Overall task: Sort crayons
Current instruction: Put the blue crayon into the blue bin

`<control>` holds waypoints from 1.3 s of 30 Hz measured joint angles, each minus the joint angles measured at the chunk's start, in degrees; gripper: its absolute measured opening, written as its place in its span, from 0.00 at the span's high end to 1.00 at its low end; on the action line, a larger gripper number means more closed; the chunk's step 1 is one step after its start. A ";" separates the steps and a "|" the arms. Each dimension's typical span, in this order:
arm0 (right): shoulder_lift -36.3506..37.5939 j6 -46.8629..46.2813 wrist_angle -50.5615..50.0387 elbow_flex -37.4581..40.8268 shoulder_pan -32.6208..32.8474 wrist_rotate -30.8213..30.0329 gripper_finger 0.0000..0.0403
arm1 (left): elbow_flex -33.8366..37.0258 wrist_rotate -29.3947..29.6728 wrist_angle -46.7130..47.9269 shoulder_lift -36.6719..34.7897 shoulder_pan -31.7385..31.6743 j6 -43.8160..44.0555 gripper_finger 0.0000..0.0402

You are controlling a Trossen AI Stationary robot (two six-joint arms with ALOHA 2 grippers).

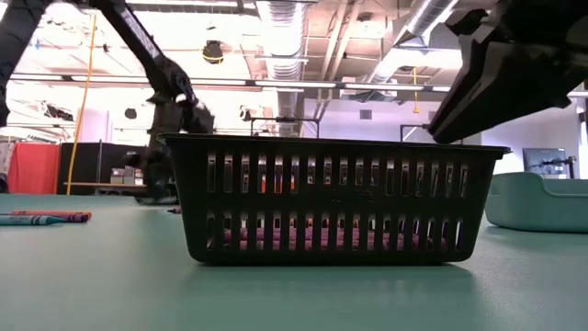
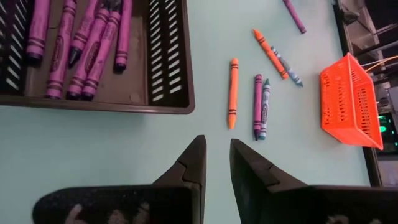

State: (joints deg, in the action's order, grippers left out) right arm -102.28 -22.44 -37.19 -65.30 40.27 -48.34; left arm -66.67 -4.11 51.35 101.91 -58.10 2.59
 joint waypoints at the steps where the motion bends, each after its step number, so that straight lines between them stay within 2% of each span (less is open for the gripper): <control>1: 0.00 -0.02 -0.08 0.02 0.29 -0.54 0.83 | -0.03 -1.38 -0.26 -1.18 0.66 -0.25 1.00; 7: 0.00 0.05 -0.17 0.02 1.86 -5.97 0.83 | -0.05 -6.94 -5.36 -8.32 8.07 0.45 0.99; 13: 0.00 0.43 -0.36 -0.45 3.18 -12.14 0.83 | -0.03 -10.98 -16.96 -12.41 20.72 4.26 1.00; 21: 0.00 0.63 -1.58 -4.17 5.82 -20.48 0.83 | -0.09 -13.70 -41.20 -8.60 40.19 5.62 1.00; 23: 0.00 0.63 -1.68 -4.75 6.94 -21.49 0.83 | -0.09 -13.69 -47.47 -6.88 43.98 5.36 1.00; 26: 0.00 0.59 -1.80 -4.92 8.77 -22.02 0.83 | -0.09 -13.42 -51.38 -6.14 47.96 5.24 1.00; 30: -0.02 0.44 -2.08 -4.92 10.64 -22.07 0.83 | -0.09 -8.70 -46.95 -6.15 50.69 5.21 1.00; 35: 0.00 0.00 -2.93 -4.93 11.25 -22.10 0.83 | -0.09 1.45 -39.88 -6.14 51.73 4.43 1.00; 39: 0.00 -0.06 -2.74 -4.94 10.50 -22.07 0.83 | -0.09 8.82 -38.97 -6.12 51.39 4.21 1.00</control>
State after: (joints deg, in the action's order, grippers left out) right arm -102.28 -22.50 -39.93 -70.23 50.77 -70.41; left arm -66.76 4.70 12.38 95.79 -6.70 6.80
